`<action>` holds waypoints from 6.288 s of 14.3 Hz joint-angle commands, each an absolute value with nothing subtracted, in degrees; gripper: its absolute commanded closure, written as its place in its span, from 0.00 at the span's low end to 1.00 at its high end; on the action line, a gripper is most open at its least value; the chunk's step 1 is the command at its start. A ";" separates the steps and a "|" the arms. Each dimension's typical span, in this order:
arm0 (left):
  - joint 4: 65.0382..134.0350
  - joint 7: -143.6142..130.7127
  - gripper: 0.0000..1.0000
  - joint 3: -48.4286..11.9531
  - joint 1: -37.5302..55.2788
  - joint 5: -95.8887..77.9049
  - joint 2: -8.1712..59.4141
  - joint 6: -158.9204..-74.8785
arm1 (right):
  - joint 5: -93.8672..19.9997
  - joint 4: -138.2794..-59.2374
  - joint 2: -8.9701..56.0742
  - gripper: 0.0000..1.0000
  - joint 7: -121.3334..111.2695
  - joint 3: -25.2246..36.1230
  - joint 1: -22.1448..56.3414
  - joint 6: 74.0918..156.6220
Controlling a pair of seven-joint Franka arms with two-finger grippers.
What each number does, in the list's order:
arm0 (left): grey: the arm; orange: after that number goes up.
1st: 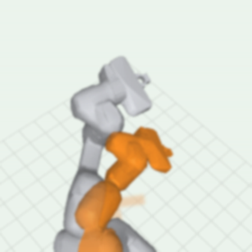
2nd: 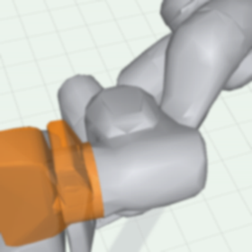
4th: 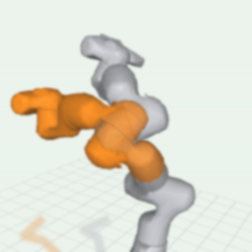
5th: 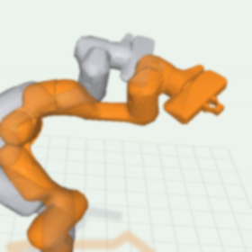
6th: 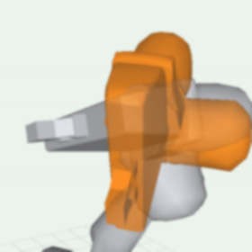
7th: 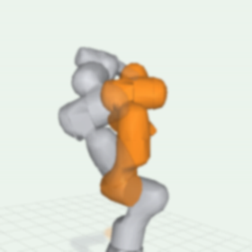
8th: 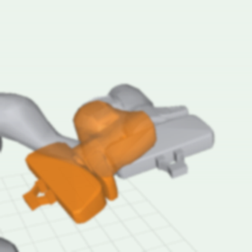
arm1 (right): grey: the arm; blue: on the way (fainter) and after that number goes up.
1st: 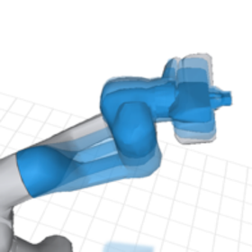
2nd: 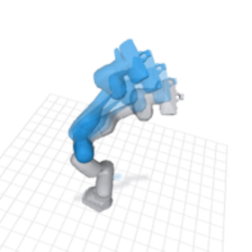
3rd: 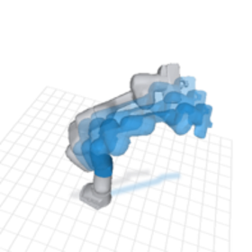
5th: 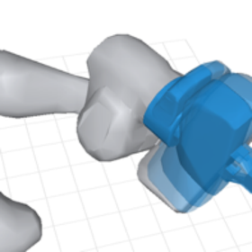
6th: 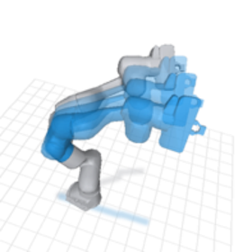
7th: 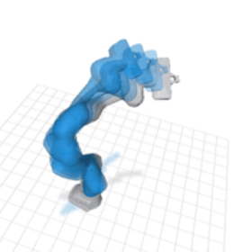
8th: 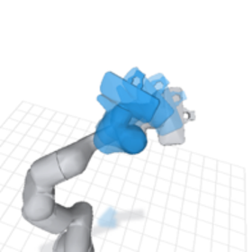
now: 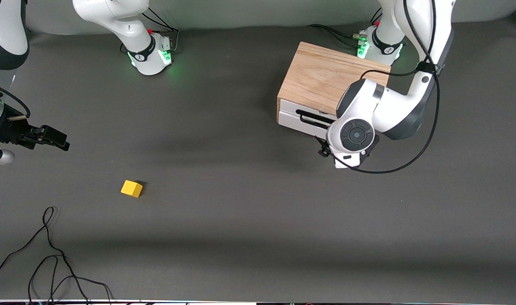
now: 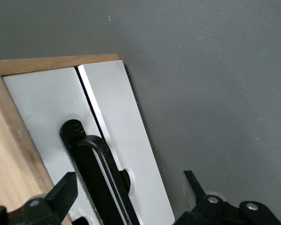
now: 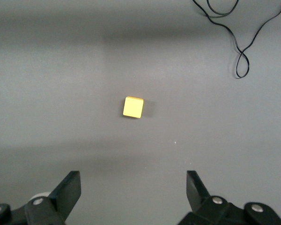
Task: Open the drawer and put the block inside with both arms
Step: 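Move the left gripper down to the black drawer handle, then hook the drawer handle with the left gripper and pull it open, then withdraw the left gripper while the right gripper reaches the yellow cube, then lower the right gripper around the yellow cube and close it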
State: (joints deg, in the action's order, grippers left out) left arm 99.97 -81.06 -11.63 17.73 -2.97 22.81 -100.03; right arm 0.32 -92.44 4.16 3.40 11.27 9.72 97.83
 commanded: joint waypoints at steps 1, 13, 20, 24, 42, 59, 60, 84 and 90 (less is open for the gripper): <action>102.65 -82.62 0.00 -10.90 18.54 -2.11 21.80 -101.16 | -0.70 -92.81 4.57 0.00 3.16 11.43 9.76 99.32; 103.62 -90.08 0.00 -10.90 21.00 -2.11 25.75 -105.91 | -0.53 -92.81 3.96 0.00 2.46 12.12 9.32 98.44; 102.40 -90.00 1.00 -10.90 20.74 -2.02 25.75 -105.47 | -0.79 -92.55 4.31 0.00 2.37 12.39 9.58 99.32; 100.38 -89.47 1.00 -10.90 20.39 0.62 25.31 -104.33 | -0.88 -92.90 4.04 0.00 2.37 12.48 9.32 99.23; 84.90 -84.81 1.00 -10.63 18.02 3.43 32.34 -107.48 | -4.31 -92.81 5.09 0.00 2.37 14.77 9.67 97.21; 84.55 -60.88 0.00 -10.72 13.81 5.81 16.11 -87.57 | -4.39 -93.59 14.84 0.00 -2.20 14.15 10.89 107.30; 84.72 -53.25 0.00 -10.72 11.80 5.19 13.65 -84.93 | -4.57 -95.43 15.46 0.00 -2.20 14.15 11.33 109.75; 82.53 -9.58 0.00 -10.99 -2.64 3.95 4.83 -81.21 | -12.92 -113.64 28.83 0.00 -8.00 13.80 13.27 143.35; 82.53 -9.23 0.00 -10.99 -1.76 5.01 4.75 -82.18 | -12.83 -112.24 30.14 0.00 -8.17 13.71 13.01 140.89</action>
